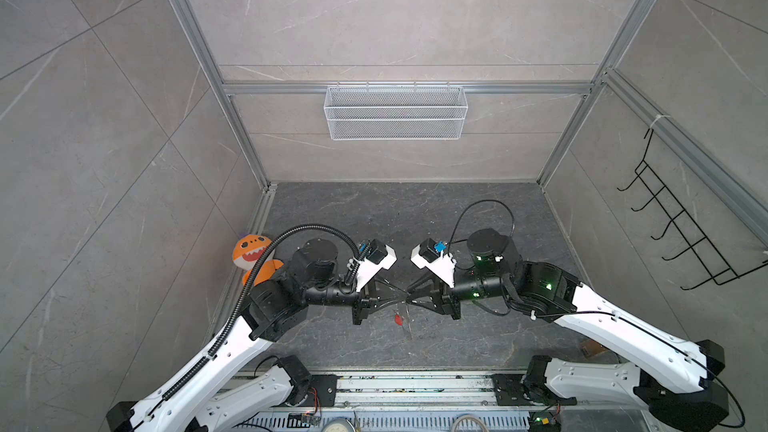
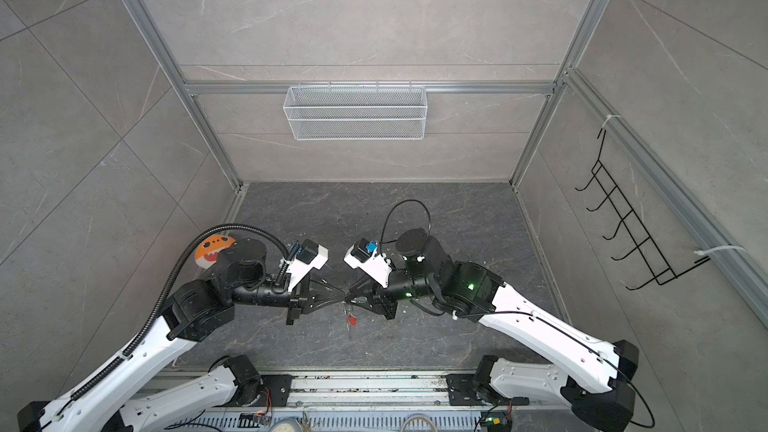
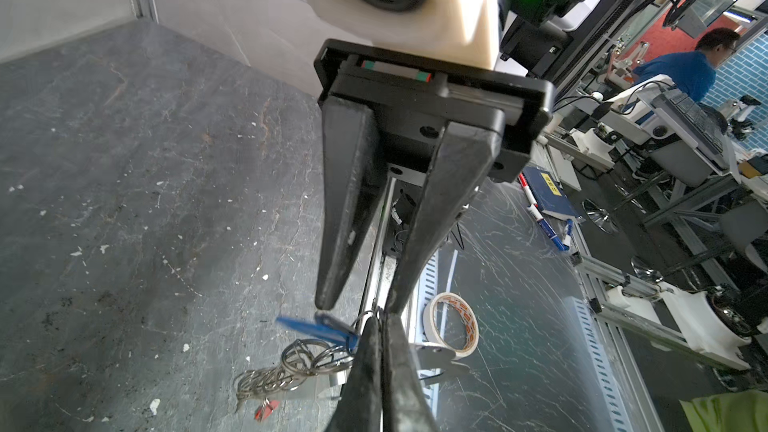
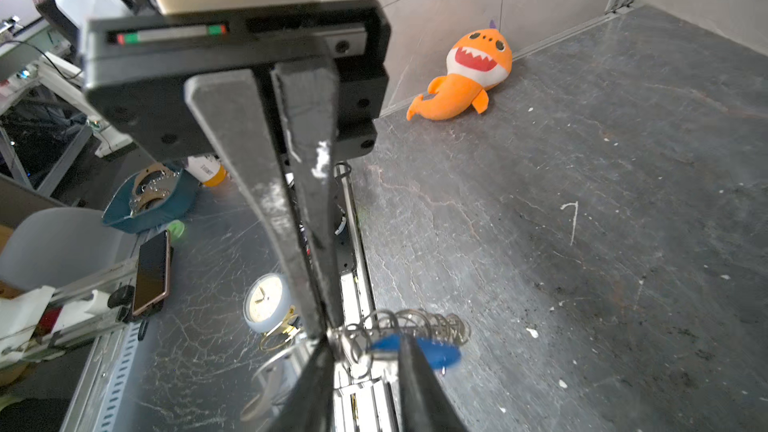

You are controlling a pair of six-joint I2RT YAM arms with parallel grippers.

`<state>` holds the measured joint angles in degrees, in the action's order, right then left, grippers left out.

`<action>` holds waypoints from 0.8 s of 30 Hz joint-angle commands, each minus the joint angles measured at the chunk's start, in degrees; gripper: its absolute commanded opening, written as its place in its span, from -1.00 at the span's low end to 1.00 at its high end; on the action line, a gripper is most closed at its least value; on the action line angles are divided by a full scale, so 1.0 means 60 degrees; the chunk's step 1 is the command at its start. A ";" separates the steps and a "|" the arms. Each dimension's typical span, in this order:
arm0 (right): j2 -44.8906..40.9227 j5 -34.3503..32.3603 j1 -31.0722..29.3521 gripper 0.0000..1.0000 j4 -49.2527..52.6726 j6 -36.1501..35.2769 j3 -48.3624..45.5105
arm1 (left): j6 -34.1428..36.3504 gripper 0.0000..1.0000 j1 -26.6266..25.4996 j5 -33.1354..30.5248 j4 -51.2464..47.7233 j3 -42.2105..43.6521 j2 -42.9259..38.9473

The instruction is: Remove the keys from the keyring

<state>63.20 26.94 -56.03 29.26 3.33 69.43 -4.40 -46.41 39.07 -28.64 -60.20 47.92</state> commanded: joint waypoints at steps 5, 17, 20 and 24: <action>-0.1426 -0.0742 -0.0031 -0.08 -0.2050 0.0366 -0.1265 | -0.0600 -1.00 -0.0028 0.0328 0.2516 0.0605 -0.0769; -0.1524 0.0367 -0.0029 0.00 -0.3154 0.0645 -0.1978 | -0.1336 -1.00 -0.0028 0.0503 0.5235 0.1597 -0.1178; -0.1453 0.0484 -0.0044 0.01 -0.3349 0.0754 -0.2050 | -0.1452 -1.00 -0.0028 0.0474 0.5696 0.1792 -0.1254; -0.1309 0.0478 -0.0050 0.00 -0.3518 0.0854 -0.2049 | -0.1645 -1.00 -0.0029 0.0439 0.6157 0.1919 -0.1230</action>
<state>54.72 28.73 -56.03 10.76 7.11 57.91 -12.25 -46.41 40.71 0.67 -48.25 41.25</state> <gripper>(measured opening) 0.502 0.052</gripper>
